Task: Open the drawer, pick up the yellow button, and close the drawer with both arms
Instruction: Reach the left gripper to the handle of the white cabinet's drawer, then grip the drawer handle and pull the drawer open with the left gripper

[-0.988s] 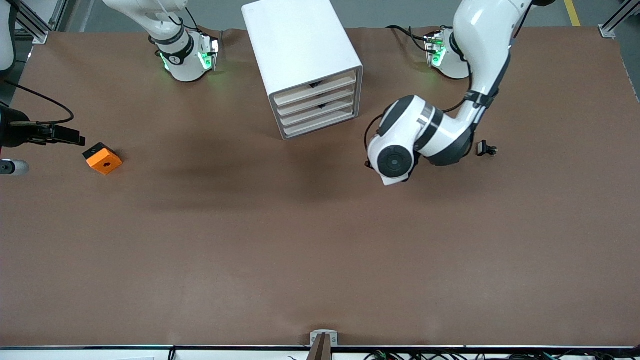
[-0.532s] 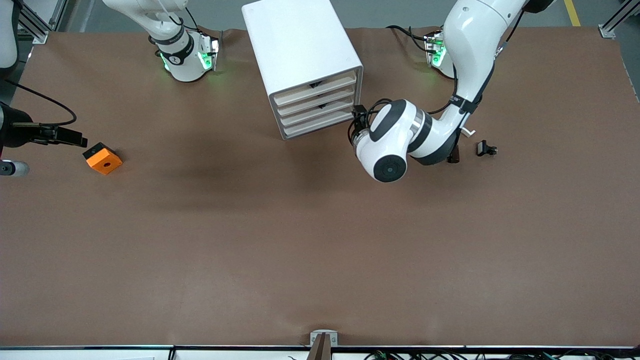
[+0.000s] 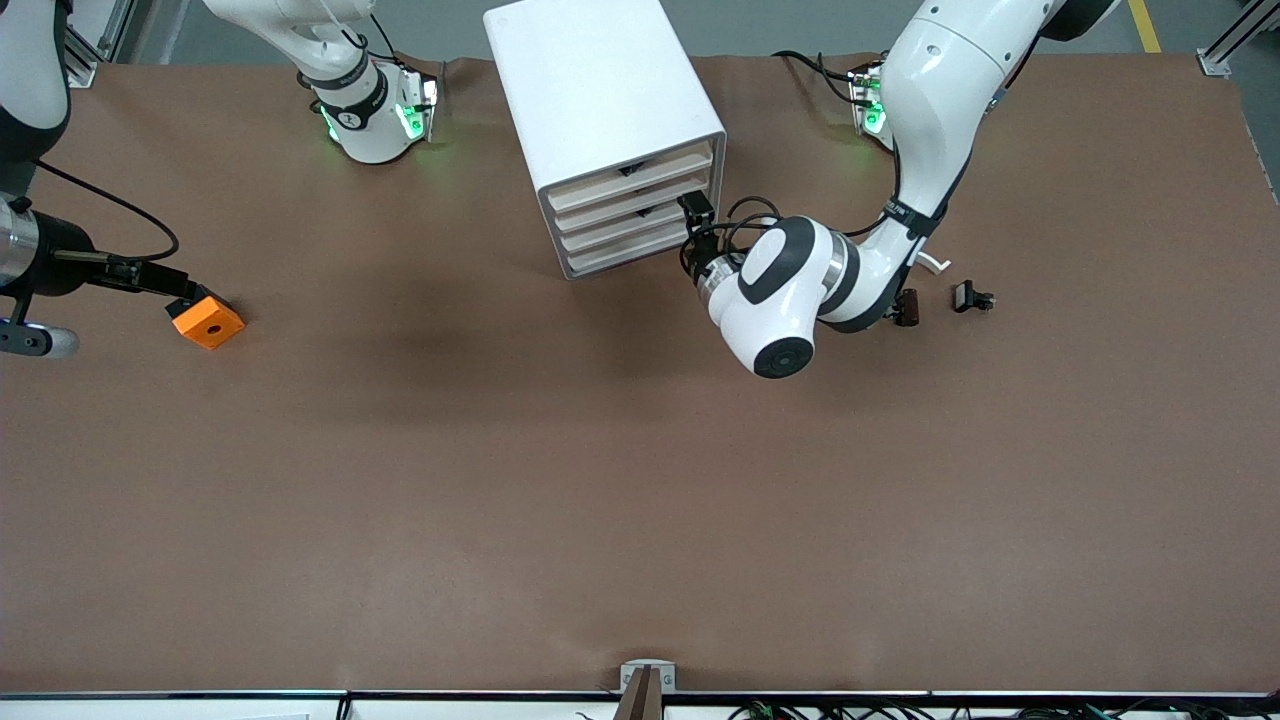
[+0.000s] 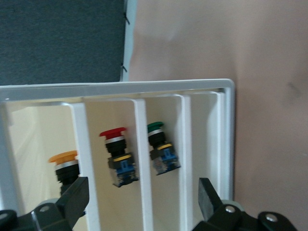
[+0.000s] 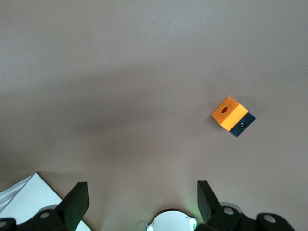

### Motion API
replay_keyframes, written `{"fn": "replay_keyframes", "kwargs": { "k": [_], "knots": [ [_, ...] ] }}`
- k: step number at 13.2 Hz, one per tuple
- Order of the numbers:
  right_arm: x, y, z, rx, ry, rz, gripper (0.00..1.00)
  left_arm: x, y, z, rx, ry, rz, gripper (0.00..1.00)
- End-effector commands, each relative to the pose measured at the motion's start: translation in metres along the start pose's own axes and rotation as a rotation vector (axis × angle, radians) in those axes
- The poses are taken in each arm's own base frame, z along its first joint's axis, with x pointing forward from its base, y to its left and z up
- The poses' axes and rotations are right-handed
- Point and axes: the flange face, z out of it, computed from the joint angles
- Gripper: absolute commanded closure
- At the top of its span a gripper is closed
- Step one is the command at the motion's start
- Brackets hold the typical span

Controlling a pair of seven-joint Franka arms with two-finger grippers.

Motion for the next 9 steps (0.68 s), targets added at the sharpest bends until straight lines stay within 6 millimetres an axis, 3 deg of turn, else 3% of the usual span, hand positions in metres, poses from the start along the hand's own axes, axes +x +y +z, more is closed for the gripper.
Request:
{"fn": "replay_keyframes", "kwargs": {
  "k": [1, 5, 9],
  "knots": [
    [-0.01, -0.033, -0.004, -0.014, 0.001, 0.049, 0.0, -0.004, -0.011, 0.004, 0.053, -0.014, -0.013, 0.07],
    [-0.014, -0.05, -0.004, -0.013, 0.007, 0.072, 0.0, -0.014, -0.018, 0.029, 0.078, 0.037, -0.004, 0.28],
    [-0.017, -0.064, -0.003, -0.014, 0.003, 0.073, 0.0, -0.025, -0.03, 0.042, 0.102, 0.035, 0.01, 0.32]
  ]
}}
